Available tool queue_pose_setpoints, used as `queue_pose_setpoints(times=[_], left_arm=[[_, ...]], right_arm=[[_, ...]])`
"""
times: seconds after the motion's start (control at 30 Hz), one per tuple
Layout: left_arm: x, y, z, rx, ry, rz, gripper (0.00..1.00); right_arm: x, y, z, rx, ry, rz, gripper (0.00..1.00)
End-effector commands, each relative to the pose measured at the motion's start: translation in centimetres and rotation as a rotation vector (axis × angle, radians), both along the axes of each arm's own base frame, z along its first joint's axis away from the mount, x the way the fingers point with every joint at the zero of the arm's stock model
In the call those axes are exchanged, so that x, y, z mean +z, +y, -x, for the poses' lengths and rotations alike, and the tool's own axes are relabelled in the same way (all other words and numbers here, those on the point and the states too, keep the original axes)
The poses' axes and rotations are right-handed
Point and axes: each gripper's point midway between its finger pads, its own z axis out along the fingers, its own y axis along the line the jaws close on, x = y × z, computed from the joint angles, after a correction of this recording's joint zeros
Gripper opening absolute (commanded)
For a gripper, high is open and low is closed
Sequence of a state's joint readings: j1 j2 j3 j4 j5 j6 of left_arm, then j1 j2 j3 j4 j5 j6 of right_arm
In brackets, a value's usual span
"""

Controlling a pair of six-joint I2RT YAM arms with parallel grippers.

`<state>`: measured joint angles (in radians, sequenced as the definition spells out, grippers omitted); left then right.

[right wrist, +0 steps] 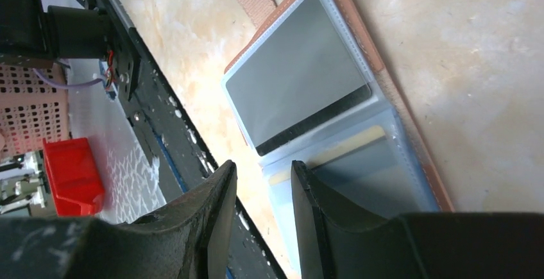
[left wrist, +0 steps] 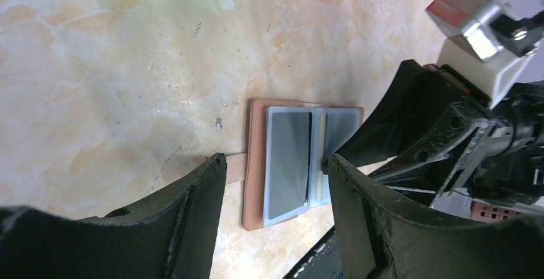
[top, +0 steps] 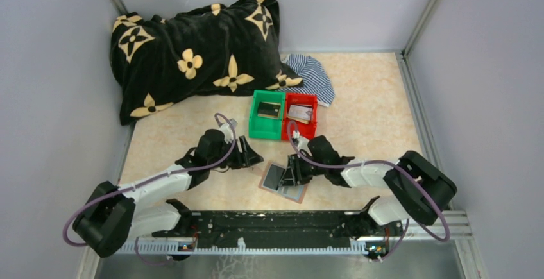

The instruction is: Take the credit cards out of the card holder

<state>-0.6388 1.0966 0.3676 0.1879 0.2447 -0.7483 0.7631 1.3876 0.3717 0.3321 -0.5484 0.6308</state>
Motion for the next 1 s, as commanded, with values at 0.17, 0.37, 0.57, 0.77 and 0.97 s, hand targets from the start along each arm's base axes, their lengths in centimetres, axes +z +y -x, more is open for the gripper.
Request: queue_pose_setpoints(times=[0.17, 0.37, 0.57, 0.77, 0.97], left_arm=[[0.6, -3.7, -0.7, -0.204, -0.065, 0.065, 0.65], [0.8, -4.6, -2.4, -0.248, -0.126, 0.001, 0.65], [2.1, -6.6, -3.0, -0.289, -0.131, -0.080, 0.65], [-0.1, -8.7, -1.9, -0.334, -0.054, -0.229, 0.63], [-1.6, -8.9, -1.0, -0.356, -0.053, -0.381, 0.74]], right_arm=[[0.8, -0.9, -0.6, -0.033, -0.049, 0.055, 0.38], [2.1, -1.9, -1.1, -0.064, -0.098, 0.101, 0.38], [4.1, -2.8, -2.3, -0.128, -0.157, 0.129, 0.38], [6.6, -4.4, -2.3, -0.164, -0.221, 0.148, 0.38], [7.4, -7.2, -2.1, -0.226, -0.266, 0.213, 0.38]])
